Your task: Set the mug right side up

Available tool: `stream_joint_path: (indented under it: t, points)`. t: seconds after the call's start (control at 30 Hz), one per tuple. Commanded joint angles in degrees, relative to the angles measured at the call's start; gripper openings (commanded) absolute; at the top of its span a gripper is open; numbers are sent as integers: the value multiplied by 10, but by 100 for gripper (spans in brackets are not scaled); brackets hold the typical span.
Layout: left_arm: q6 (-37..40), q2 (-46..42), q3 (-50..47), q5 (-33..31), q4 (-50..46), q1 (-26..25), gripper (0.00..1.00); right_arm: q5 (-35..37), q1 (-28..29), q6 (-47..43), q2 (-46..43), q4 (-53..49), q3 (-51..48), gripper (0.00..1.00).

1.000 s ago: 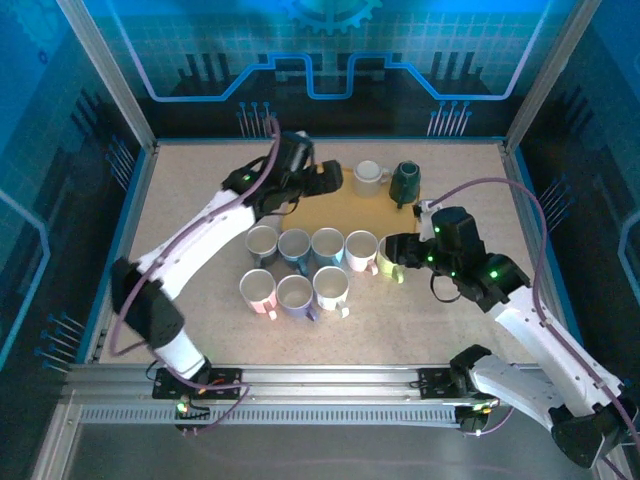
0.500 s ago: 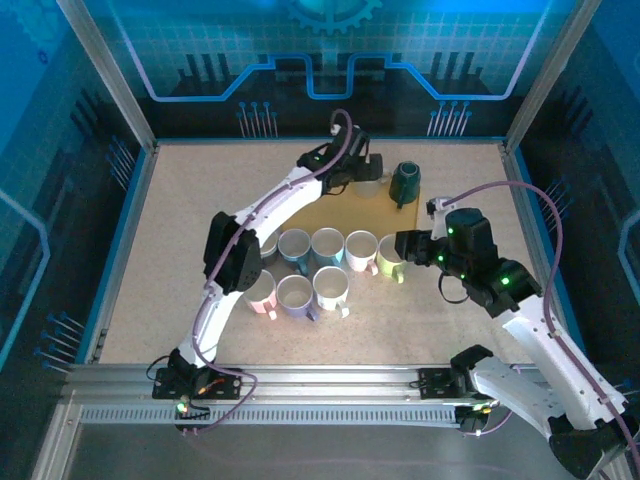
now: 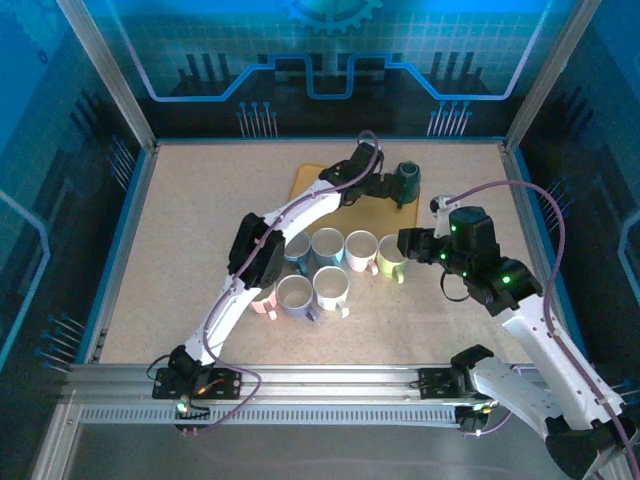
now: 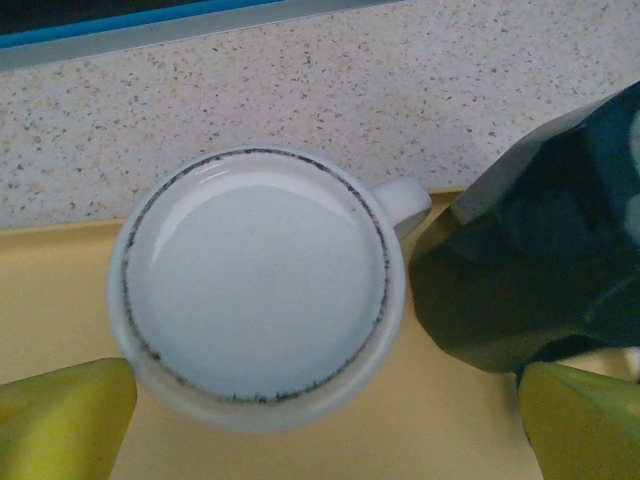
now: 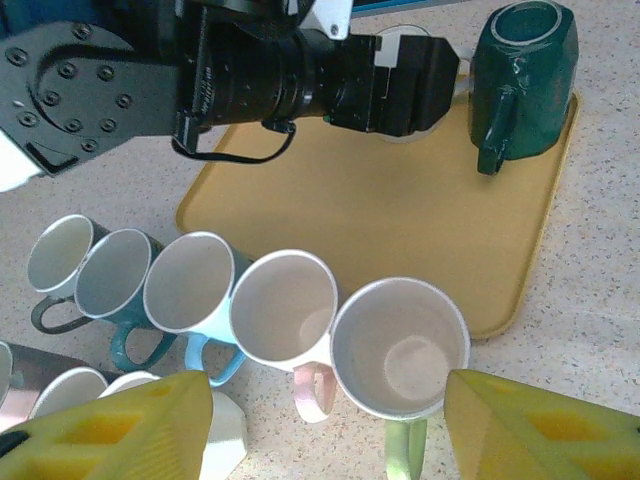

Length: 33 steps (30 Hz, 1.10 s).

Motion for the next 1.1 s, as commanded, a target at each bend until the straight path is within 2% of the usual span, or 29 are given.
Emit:
stream_joint_path:
  t: [0.0,0.23,0.37,0.6,0.77,0.97,1.07]
  points:
    - [20,28,39,-36,4,-2,99,-14,-9,-4,0,18,-9,64]
    - [-8,52,42,-55,23,12,99,-23,-11,-1,9,22,-10,64]
    - [-30,61,43,-35,44,24,99,-26,-11,-1,15,23,-7,65]
    - [-22,87,80,-5,64,35,99,-34,-12,0,27,25,-6,65]
    - [-23,91,84,16,66,40,91,-31,-12,-1,29,22,-4,65]
    - [-21,87,85,21,40,42,76,-30,-11,0,30,19,1,65]
    - [-27,70,67,17,22,42,72,-28,-12,1,24,17,5,65]
